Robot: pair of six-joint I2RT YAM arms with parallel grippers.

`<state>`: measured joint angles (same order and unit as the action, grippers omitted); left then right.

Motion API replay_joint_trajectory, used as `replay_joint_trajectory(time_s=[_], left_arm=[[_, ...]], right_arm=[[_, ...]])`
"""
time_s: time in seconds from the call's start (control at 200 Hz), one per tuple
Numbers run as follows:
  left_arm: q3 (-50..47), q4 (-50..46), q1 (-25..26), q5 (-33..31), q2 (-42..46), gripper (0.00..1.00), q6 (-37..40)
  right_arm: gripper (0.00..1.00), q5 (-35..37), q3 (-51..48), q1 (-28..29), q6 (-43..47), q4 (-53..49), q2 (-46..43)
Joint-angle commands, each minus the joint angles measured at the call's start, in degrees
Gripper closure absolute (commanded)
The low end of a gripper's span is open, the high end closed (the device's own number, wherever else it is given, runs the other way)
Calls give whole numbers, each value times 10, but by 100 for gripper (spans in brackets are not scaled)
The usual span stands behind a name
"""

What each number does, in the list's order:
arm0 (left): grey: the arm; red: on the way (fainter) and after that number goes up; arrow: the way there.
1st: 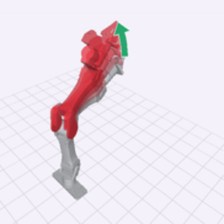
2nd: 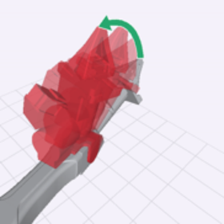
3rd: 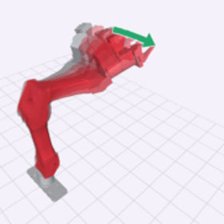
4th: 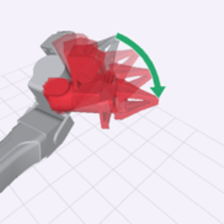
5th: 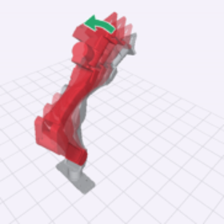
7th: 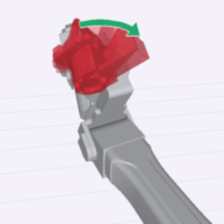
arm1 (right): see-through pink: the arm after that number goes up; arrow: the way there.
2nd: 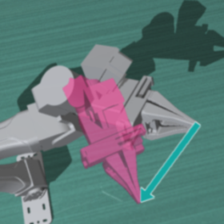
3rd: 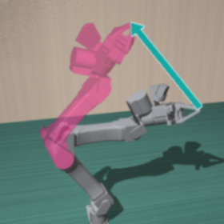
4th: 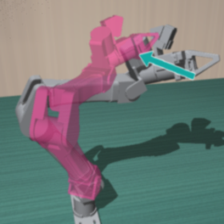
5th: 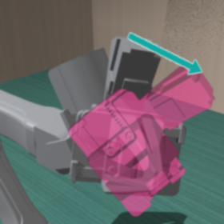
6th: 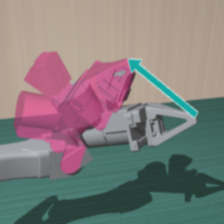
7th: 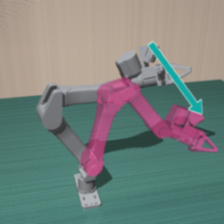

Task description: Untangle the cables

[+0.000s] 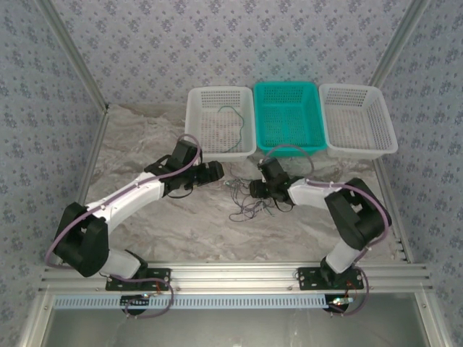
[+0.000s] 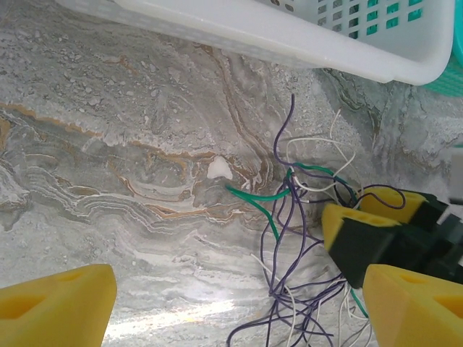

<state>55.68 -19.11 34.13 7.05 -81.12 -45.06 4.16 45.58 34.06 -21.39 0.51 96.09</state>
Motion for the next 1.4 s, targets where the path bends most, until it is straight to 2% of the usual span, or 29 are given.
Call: replay_joint_trajectory(time_s=[0.0,0.1,0.18,0.32,0.45,0.535,0.69,0.84,0.934,0.999,1.074,1.174,1.294,1.394], left_arm=[[7,-6,-1,3,17,11,18],[5,-10,-1,-1,23,11,12],[3,-5,-1,1,25,11,-7],[-4,35,0,28,25,11,-65],[-33,143,1,93,18,13,-152],[-39,185,6,120,8,15,-188],[-33,236,19,163,-11,17,-234],[-37,329,31,217,-39,21,-365],[-35,379,44,236,-53,23,-413],[-27,385,52,237,-59,25,-421],[-18,384,56,239,-63,40,-426],[-15,397,58,245,-64,53,-441],[-12,397,62,246,-64,54,-442],[-9,397,63,249,-71,49,-446]], right_arm=[[51,47,26,13,-11,-28,25],[84,63,19,15,-14,-27,24],[100,33,2,7,-13,-15,0],[100,-62,-46,-14,-12,33,-79],[100,-140,-99,-36,-18,100,-170],[100,-166,-119,-55,-26,126,-228],[100,-164,-135,-86,-37,141,-321],[100,-158,-138,-110,-35,143,-373],[100,-156,-136,-132,-45,143,-386],[100,-162,-133,-145,-50,149,-387],[100,-161,-129,-151,-51,150,-388],[100,-157,-125,-157,-51,151,-387],[100,-152,-126,-165,-48,163,-386],[100,-154,-123,-170,-49,176,-384]])
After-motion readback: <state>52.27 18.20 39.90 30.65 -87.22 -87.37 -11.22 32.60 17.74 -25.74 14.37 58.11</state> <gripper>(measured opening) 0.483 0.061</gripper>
